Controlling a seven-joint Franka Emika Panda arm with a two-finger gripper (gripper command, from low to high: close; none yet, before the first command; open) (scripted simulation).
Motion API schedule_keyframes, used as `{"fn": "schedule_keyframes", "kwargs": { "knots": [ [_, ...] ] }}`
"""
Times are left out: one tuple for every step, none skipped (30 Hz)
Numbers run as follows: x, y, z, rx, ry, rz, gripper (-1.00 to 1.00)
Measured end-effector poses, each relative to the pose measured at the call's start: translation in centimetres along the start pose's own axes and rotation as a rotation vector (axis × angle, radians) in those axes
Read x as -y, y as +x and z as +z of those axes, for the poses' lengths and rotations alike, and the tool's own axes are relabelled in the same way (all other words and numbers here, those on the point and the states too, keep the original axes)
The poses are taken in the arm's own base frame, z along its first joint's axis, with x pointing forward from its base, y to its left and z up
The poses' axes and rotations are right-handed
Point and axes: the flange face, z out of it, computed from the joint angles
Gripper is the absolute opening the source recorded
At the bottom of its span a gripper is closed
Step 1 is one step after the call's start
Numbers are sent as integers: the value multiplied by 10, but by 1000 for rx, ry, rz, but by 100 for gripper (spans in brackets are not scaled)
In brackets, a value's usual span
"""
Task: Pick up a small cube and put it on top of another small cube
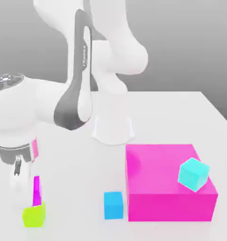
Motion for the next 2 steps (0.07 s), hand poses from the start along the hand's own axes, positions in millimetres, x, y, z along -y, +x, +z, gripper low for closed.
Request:
{"fn": "schedule_keyframes", "kwargs": {
  "knots": [
    [0, 0, 0, 0, 0, 0, 100],
    [0, 0, 0, 0, 0, 0, 100]
  ]
}}
